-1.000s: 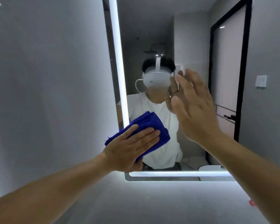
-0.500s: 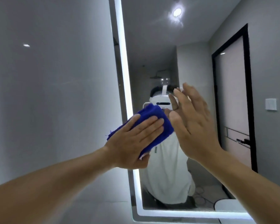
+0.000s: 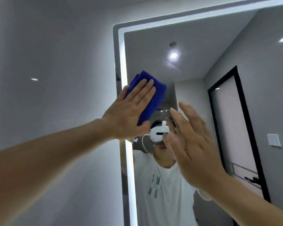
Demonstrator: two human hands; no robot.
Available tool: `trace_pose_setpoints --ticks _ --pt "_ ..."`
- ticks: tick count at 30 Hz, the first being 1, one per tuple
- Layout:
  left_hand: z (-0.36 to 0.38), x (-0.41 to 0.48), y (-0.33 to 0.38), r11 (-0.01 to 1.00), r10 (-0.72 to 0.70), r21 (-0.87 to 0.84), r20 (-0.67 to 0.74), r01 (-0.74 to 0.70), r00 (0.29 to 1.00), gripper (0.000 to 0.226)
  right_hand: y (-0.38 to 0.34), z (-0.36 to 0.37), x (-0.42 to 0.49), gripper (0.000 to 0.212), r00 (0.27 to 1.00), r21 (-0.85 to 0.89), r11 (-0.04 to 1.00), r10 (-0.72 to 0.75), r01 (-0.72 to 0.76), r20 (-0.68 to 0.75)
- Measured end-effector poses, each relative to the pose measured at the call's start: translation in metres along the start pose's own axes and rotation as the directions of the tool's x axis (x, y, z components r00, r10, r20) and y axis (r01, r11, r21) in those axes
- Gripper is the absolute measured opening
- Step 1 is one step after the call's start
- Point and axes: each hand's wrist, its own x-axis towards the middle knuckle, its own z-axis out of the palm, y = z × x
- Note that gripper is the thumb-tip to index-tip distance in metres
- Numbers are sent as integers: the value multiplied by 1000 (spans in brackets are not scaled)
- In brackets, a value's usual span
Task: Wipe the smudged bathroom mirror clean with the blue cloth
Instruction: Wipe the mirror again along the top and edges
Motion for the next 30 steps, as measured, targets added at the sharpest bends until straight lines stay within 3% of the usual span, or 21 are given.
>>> trace_pose_setpoints --ticks 2,5,7,9,11,14,16,19,21,22,24,27,30 --pt "8 -20 12 977 211 31 2 -211 978 84 1 0 9 59 1000 -19 999 -29 29 2" --pt "5 -7 -19 872 484 63 45 -486 874 77 5 1 30 61 997 -56 996 -74 74 -15" --pt "-3 24 -53 904 415 83 69 -419 907 77 9 4 48 60 991 -81 990 -120 116 -51" --pt "-17 56 -84 990 137 33 83 -140 987 82 13 7 67 59 984 -118 984 -144 132 -101" --pt "-24 79 -101 992 -119 -28 71 122 990 86 16 11 82 59 977 -149 979 -161 140 -140" --pt "-21 87 -91 971 -227 -73 24 228 974 88 20 11 101 56 965 -207 964 -202 166 -169" --pt "-12 73 -74 979 -186 -87 -8 185 982 86 19 9 108 57 964 -219 959 -216 180 -155" --pt "3 44 -60 992 123 1 -57 -123 991 79 15 2 114 60 968 -188 961 -226 203 -107" --pt "-4 50 -86 961 270 60 -1 -269 963 78 11 -2 122 63 967 -196 955 -242 223 -81" --pt "-10 62 -102 964 253 73 34 -255 967 79 9 -4 128 63 964 -207 949 -258 239 -69" --pt "-28 99 -133 1000 2 21 79 -4 997 84 6 -7 139 63 955 -233 935 -290 267 -67" --pt "-41 149 -157 915 -392 -66 87 398 916 85 5 -9 158 61 952 -262 927 -297 269 -75" --pt "-40 165 -147 863 -491 -110 46 493 870 79 8 -11 172 64 964 -259 938 -257 231 -72"
